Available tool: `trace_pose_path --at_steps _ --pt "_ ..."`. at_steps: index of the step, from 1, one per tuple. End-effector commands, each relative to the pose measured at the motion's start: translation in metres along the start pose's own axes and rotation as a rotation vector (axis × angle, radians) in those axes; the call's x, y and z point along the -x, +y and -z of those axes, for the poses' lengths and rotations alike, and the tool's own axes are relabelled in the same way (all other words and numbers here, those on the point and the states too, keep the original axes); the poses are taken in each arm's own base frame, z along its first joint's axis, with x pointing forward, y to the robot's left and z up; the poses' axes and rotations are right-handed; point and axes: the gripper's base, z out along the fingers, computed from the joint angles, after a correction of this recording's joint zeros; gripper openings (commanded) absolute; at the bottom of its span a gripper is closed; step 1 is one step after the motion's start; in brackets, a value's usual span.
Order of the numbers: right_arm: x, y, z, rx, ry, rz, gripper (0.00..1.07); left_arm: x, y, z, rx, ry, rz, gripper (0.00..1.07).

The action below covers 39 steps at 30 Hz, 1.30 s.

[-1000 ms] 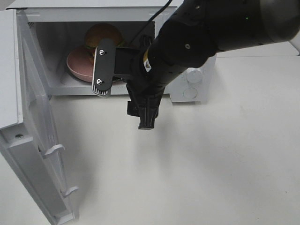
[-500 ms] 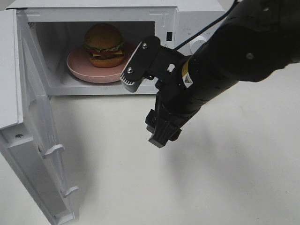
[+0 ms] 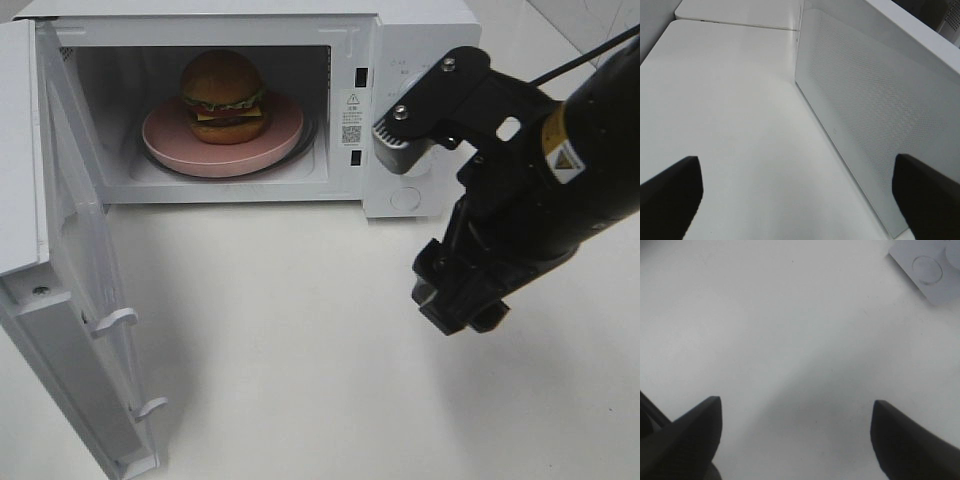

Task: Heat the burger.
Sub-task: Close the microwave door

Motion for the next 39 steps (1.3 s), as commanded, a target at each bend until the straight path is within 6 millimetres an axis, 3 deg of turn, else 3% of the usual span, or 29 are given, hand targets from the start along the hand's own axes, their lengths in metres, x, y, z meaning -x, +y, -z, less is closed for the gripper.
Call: trace_pose_path --at_steps 1,13,20,31,36,39 --pt "-0.011 -0.002 0.010 -0.007 0.040 -0.027 0.76 0.001 0.000 0.000 -0.002 -0.007 0.005 0.98" --pt "-0.047 -0.010 0.050 -0.044 0.199 -0.076 0.76 0.001 0.000 0.000 -0.002 -0.007 0.005 0.98" --pt "-0.068 -0.012 0.073 -0.041 0.191 -0.109 0.76 0.001 0.000 0.000 -0.002 -0.007 0.005 0.98" --pt "-0.126 -0.032 0.072 -0.103 0.210 -0.362 0.76 0.001 0.000 0.000 -0.002 -0.007 0.005 0.98" --pt "-0.158 -0.034 0.084 -0.171 0.084 -0.565 0.76 0.001 0.000 0.000 -0.002 -0.007 0.005 0.98" --pt "-0.163 -0.033 0.086 -0.181 0.059 -0.594 0.76 0.001 0.000 0.000 -0.002 -0.007 0.005 0.98"
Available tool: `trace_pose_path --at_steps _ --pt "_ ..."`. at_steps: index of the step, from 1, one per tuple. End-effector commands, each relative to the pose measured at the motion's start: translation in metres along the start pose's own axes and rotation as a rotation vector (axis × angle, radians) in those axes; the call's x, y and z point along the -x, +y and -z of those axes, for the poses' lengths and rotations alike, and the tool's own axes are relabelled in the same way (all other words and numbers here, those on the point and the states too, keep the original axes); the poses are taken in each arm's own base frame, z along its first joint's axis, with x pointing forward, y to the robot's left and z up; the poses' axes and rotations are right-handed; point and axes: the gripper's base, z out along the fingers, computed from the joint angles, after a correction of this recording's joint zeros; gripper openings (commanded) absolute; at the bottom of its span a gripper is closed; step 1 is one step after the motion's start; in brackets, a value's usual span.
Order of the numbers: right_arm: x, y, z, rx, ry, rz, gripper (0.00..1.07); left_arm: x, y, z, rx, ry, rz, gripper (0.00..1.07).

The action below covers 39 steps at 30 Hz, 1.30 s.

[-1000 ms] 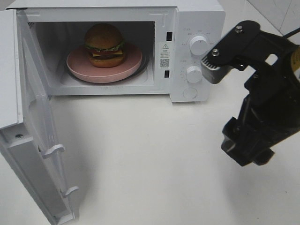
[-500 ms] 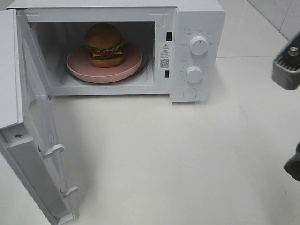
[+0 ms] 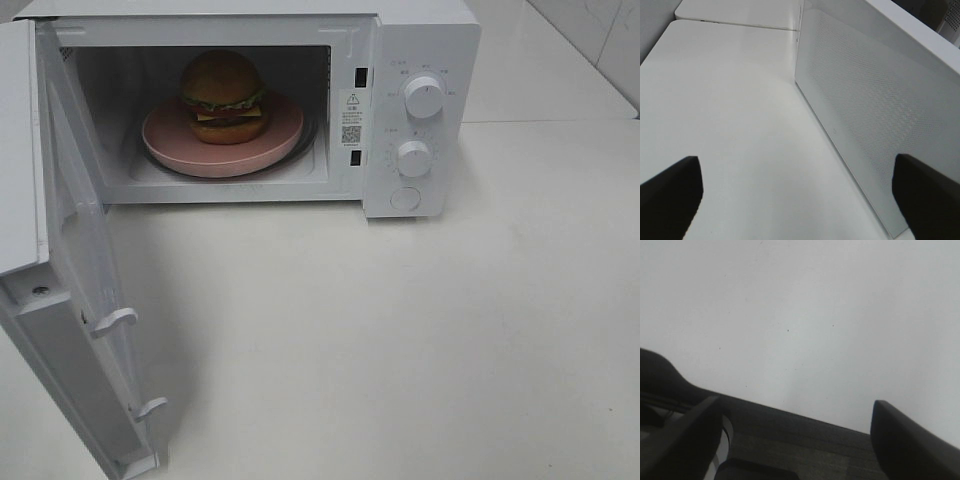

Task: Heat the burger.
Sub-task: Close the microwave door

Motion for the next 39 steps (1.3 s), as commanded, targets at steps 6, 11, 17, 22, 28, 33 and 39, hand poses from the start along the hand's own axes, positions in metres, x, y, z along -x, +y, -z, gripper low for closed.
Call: trace_pose_path --at_steps 6,11,17,22,28,33,39 --pt "-0.040 -0.007 0.004 -0.009 -0.220 -0.257 0.76 0.001 0.000 0.000 -0.002 -0.007 0.005 0.98" --pt "-0.057 -0.006 0.012 -0.025 -0.367 -0.327 0.76 0.001 0.000 0.000 -0.002 -0.007 0.005 0.98" --pt "-0.072 -0.004 0.022 -0.036 -0.489 -0.341 0.76 0.001 0.000 0.000 -0.002 -0.007 0.005 0.98" --pt "-0.088 -0.001 0.030 -0.049 -0.601 -0.357 0.76 0.001 0.000 0.000 -0.002 -0.007 0.005 0.98" --pt "-0.098 0.000 0.034 -0.057 -0.672 -0.360 0.76 0.001 -0.001 0.000 -0.006 -0.009 0.006 0.98" --pt "-0.098 0.000 0.034 -0.057 -0.672 -0.361 0.76 0.001 -0.001 0.000 -0.004 -0.008 0.005 0.98" --pt "-0.098 0.000 0.034 -0.057 -0.672 -0.361 0.76 0.001 -0.001 0.000 -0.004 -0.008 0.005 0.98"
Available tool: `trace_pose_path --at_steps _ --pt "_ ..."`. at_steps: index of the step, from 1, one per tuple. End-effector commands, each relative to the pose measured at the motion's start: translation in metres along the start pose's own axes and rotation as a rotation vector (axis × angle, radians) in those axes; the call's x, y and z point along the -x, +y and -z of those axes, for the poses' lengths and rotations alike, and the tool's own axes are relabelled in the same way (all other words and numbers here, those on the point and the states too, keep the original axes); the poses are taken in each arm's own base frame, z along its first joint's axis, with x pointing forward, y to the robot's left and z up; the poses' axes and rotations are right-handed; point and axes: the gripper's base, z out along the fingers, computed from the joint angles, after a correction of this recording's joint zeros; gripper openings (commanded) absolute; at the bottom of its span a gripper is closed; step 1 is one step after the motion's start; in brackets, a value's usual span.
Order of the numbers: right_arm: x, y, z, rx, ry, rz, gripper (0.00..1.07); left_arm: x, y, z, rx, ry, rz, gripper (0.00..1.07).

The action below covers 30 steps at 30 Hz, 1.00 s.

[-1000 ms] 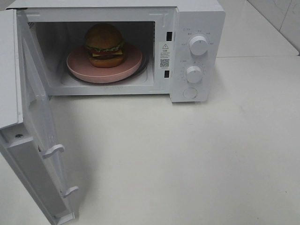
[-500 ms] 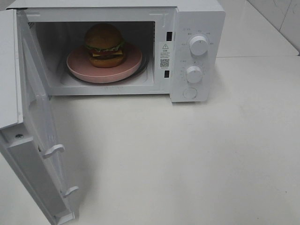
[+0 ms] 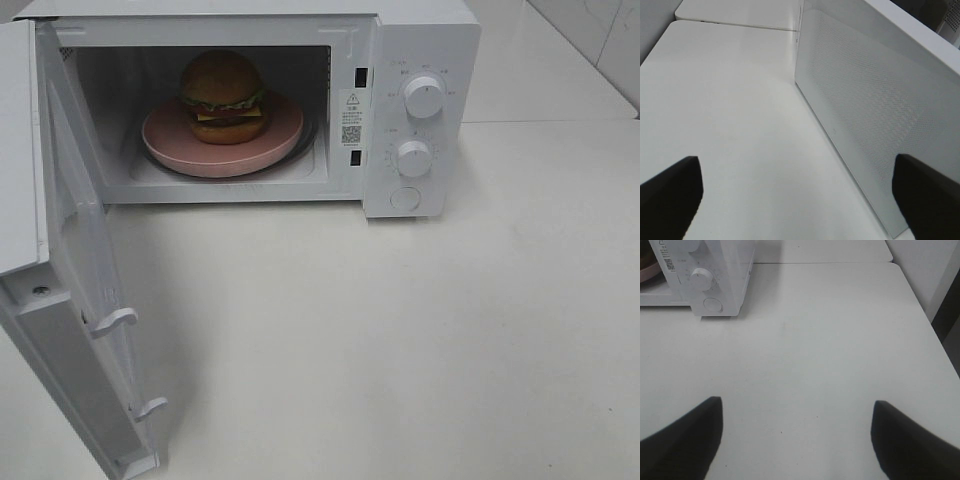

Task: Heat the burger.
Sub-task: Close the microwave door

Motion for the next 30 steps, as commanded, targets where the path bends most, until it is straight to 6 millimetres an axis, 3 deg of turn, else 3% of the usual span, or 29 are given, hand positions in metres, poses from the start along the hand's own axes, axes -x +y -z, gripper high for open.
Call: trace_pose_path --at_steps 1,30 --pt "-0.0018 -0.0001 0.0023 -0.002 -0.033 -0.009 0.76 0.0009 -0.0006 -0.0002 -0.004 -0.008 0.005 0.98" --pt "-0.0018 -0.0001 0.0023 -0.002 -0.033 -0.008 0.76 0.0009 -0.0006 -0.0002 -0.004 -0.008 0.005 0.98"
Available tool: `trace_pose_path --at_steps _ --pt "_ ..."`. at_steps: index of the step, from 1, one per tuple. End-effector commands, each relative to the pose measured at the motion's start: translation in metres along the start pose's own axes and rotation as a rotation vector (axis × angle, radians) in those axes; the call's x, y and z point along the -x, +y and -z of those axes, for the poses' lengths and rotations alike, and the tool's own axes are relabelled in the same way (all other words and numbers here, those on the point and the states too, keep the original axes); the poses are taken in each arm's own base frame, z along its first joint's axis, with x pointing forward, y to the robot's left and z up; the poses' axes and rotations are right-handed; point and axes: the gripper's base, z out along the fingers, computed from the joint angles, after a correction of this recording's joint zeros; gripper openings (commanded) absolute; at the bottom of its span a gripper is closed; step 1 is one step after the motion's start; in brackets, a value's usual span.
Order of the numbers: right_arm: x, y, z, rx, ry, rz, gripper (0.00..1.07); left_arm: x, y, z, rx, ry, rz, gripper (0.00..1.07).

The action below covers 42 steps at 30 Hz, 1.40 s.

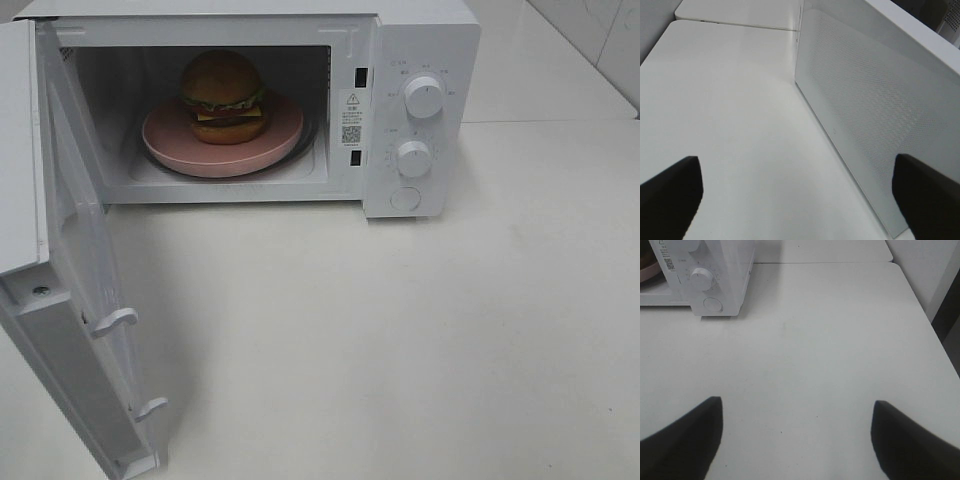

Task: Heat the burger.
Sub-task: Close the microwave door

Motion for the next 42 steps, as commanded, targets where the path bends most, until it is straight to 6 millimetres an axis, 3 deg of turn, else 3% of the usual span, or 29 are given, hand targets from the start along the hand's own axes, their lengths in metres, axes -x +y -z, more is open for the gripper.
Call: trace_pose_path --at_steps 1,33,35,41,42 --pt "-0.002 0.000 0.002 -0.002 -0.033 -0.008 0.76 0.001 -0.001 0.000 -0.004 -0.008 0.005 0.98" --pt "-0.002 0.000 0.002 -0.002 -0.033 -0.008 0.76 0.010 -0.001 -0.004 -0.004 -0.002 0.010 0.96" --pt "-0.002 0.000 0.002 -0.002 -0.033 -0.009 0.76 0.024 0.000 -0.010 0.005 -0.037 0.012 0.89" --pt "-0.002 0.000 0.002 -0.002 -0.033 -0.009 0.76 0.035 0.003 -0.022 0.030 -0.040 0.001 0.75" --pt "-0.002 0.000 0.002 -0.002 -0.033 -0.009 0.76 0.039 0.005 -0.029 0.048 -0.016 -0.008 0.66"
